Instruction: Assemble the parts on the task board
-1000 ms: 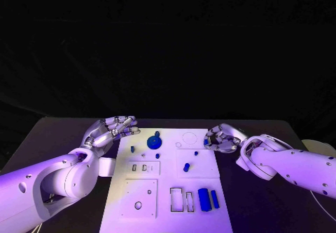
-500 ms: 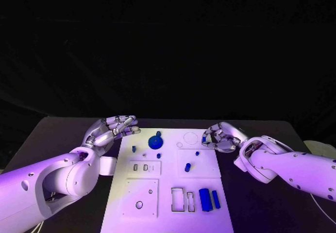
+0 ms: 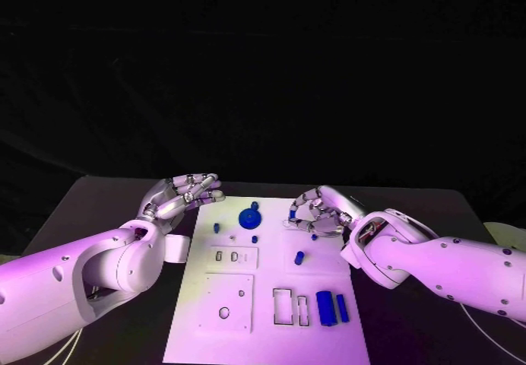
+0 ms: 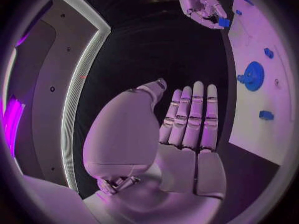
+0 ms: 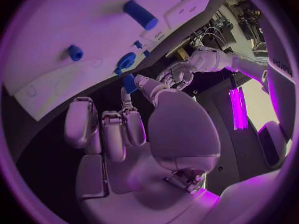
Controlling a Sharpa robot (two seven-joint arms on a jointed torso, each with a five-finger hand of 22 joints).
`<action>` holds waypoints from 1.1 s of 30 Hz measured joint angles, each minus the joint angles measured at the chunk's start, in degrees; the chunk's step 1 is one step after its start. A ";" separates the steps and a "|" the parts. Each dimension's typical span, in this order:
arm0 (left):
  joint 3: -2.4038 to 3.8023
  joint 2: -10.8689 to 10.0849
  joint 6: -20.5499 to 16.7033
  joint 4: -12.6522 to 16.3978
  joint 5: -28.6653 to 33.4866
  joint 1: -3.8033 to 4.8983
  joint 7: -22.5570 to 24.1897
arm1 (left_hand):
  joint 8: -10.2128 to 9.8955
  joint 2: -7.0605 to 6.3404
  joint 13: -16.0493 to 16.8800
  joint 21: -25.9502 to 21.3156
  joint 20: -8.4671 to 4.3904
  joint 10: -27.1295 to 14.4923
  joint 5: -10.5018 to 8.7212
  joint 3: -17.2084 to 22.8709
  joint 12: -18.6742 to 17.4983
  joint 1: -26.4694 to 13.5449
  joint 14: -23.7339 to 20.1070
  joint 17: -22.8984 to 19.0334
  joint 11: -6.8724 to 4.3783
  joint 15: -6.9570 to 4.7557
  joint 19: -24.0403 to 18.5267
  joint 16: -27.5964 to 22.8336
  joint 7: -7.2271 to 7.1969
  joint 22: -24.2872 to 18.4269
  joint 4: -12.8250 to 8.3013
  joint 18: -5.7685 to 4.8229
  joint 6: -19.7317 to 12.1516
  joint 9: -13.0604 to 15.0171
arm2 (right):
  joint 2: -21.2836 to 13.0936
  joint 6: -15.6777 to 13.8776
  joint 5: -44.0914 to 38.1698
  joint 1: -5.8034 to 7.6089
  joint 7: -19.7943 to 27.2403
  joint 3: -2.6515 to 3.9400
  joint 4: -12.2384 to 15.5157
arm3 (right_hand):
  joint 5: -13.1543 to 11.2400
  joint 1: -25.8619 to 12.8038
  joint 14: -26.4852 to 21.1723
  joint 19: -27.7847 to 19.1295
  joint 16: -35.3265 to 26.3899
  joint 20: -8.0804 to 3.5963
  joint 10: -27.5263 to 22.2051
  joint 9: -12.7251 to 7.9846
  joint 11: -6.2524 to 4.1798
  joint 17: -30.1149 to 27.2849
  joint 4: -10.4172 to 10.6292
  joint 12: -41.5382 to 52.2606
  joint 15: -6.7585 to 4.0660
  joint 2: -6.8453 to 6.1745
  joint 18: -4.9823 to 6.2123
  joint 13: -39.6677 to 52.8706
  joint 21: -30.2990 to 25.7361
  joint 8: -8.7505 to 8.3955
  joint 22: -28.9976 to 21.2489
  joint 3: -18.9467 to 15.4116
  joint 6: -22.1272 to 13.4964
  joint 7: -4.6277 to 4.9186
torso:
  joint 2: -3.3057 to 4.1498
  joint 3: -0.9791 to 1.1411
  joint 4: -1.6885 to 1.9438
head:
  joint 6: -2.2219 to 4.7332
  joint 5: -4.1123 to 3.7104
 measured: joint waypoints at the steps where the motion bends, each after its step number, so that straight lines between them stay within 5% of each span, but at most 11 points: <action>1: 0.00 0.13 0.00 -0.23 0.02 0.00 0.00 | 0.00 0.00 0.00 0.00 0.00 0.00 0.00 0.00 0.00 0.00 0.00 0.01 0.00 0.00 0.00 0.00 0.00 0.00 0.00 0.00 0.00 0.00 | 0.76 0.00 -0.43 0.00 -0.36 -0.01 -0.07 | 0.00 0.00 0.00 0.00 0.00 0.00 0.00 0.00 0.00 0.00 0.00 0.00 0.00 0.00 0.00 0.00 0.00 0.00 0.00 0.00 0.00 0.00 | -0.07 -0.02 0.03 | -0.14 0.18; 14: -0.02 1.60 -0.02 -2.03 0.27 -0.01 0.05 | 0.00 0.00 -0.01 0.00 0.00 0.00 0.00 0.00 0.00 0.00 0.00 0.04 0.00 0.00 0.00 0.00 0.00 0.00 0.00 0.00 0.00 0.03 | 10.26 0.98 -7.51 -0.96 -4.18 -0.48 -1.45 | -0.05 -0.34 0.00 0.00 0.00 0.01 0.00 -0.08 0.00 -0.01 0.16 0.00 0.00 0.24 0.00 -0.01 0.00 -0.04 -0.01 0.16 0.05 -0.07 | -0.65 -0.31 0.48 | -1.13 1.85; 33: -0.04 1.99 -0.08 -2.59 0.39 -0.01 0.10 | 0.00 0.00 -0.01 0.00 0.00 0.00 0.00 0.00 0.00 0.00 0.00 0.08 0.00 0.00 0.00 0.00 0.00 0.01 0.00 0.00 0.00 0.04 | 14.47 4.14 -14.09 -4.35 -7.47 -1.11 -3.68 | -0.17 -0.21 0.00 0.00 0.00 0.01 0.00 -0.07 0.00 -0.02 0.47 -0.01 0.01 0.44 0.00 -0.02 0.00 -0.27 -0.02 0.16 0.04 -0.08 | -0.55 -0.20 0.42 | -2.19 3.31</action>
